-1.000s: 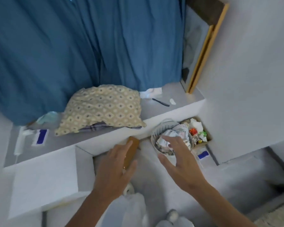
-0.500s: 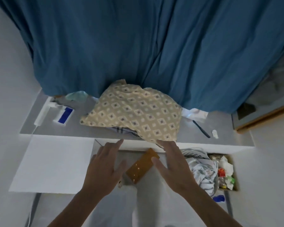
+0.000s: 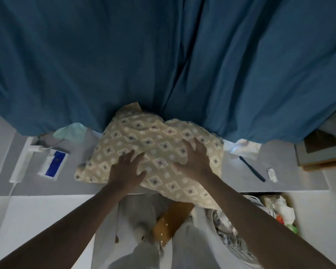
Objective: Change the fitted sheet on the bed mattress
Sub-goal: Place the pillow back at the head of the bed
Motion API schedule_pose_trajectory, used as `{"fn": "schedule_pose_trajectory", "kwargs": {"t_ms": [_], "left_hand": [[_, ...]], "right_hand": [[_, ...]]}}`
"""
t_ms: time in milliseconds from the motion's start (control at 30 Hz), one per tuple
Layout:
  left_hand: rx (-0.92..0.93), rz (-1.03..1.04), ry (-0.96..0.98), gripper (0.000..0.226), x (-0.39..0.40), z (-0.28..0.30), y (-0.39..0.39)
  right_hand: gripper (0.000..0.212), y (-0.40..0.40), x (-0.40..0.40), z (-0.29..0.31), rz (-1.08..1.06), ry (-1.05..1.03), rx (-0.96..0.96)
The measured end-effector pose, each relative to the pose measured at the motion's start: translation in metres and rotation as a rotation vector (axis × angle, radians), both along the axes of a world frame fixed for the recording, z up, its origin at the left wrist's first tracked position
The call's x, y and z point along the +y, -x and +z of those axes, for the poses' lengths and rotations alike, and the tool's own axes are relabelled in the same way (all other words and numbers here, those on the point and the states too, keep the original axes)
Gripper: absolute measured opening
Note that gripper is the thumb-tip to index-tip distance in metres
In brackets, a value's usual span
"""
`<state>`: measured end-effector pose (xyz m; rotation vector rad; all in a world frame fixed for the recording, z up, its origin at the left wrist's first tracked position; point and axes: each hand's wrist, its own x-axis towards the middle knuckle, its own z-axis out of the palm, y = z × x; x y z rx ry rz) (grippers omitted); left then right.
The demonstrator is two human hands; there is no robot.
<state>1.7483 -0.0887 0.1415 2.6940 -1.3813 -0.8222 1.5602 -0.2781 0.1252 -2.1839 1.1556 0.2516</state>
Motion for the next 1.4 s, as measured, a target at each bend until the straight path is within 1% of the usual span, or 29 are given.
{"fn": "schedule_pose_trajectory", "kwargs": {"t_ms": [100, 133, 200, 267, 333, 400, 433, 500, 567, 633, 733, 833, 900, 1000, 1067, 1133, 1233, 1333, 1400], "left_hand": [[-0.054, 0.025, -0.023, 0.080, -0.035, -0.039, -0.034], [-0.056, 0.026, -0.037, 0.087, -0.047, -0.052, -0.045], [-0.047, 0.024, -0.094, 0.100, -0.067, -0.075, -0.060], [-0.034, 0.051, -0.130, 0.103, -0.077, -0.095, -0.062], [-0.136, 0.031, -0.095, 0.093, -0.075, -0.109, -0.054], [-0.230, -0.032, -0.068, 0.068, -0.069, -0.116, -0.047], [-0.257, -0.048, -0.052, 0.053, -0.066, -0.116, -0.044], [-0.305, -0.088, -0.007, 0.032, -0.060, -0.111, -0.041], [-0.350, -0.141, 0.085, 0.016, -0.058, -0.096, -0.044], [-0.358, -0.185, 0.136, 0.012, -0.052, -0.071, -0.049], [-0.311, -0.270, 0.243, 0.016, -0.034, -0.022, -0.044], [-0.259, -0.352, 0.366, 0.032, -0.013, 0.034, -0.026], [-0.214, -0.422, 0.441, 0.029, 0.001, 0.072, -0.010], [-0.198, -0.569, 0.539, 0.028, 0.019, 0.122, 0.015], [-0.124, -0.634, 0.623, 0.031, 0.025, 0.148, 0.034], [-0.025, -0.699, 0.701, 0.033, 0.027, 0.169, 0.054], [0.031, -0.814, 0.799, 0.034, 0.024, 0.195, 0.095], [0.076, -0.949, 0.817, 0.023, 0.017, 0.217, 0.146], [0.099, -1.082, 0.825, 0.020, 0.016, 0.226, 0.186]], "right_hand": [[0.124, -0.017, -0.047, -0.054, -0.170, -0.096, 0.065], [0.129, -0.019, -0.055, -0.070, -0.174, -0.102, 0.095], [0.125, -0.021, -0.061, -0.091, -0.117, -0.073, 0.136], [0.108, -0.022, -0.060, -0.105, -0.094, 0.000, 0.101], [0.083, -0.023, -0.059, -0.112, -0.114, 0.100, 0.027], [0.062, -0.024, -0.061, -0.116, -0.107, 0.141, -0.021], [0.053, -0.023, -0.062, -0.116, -0.096, 0.133, -0.055], [0.036, -0.019, -0.060, -0.108, -0.084, 0.102, -0.139], [0.021, -0.011, -0.058, -0.091, -0.099, 0.100, -0.214], [0.019, 0.001, -0.055, -0.065, -0.108, 0.086, -0.272], [0.029, 0.028, -0.046, -0.013, -0.145, 0.036, -0.350], [0.041, 0.057, -0.029, 0.053, -0.212, 0.037, -0.416], [0.044, 0.081, -0.008, 0.098, -0.255, 0.067, -0.453], [0.047, 0.129, 0.041, 0.159, -0.368, 0.115, -0.483], [0.049, 0.162, 0.080, 0.190, -0.442, 0.171, -0.537], [0.052, 0.195, 0.120, 0.212, -0.545, 0.210, -0.576], [0.063, 0.241, 0.178, 0.236, -0.733, 0.271, -0.595], [0.075, 0.289, 0.234, 0.246, -0.877, 0.376, -0.597], [0.073, 0.318, 0.274, 0.249, -0.975, 0.441, -0.591]]}}
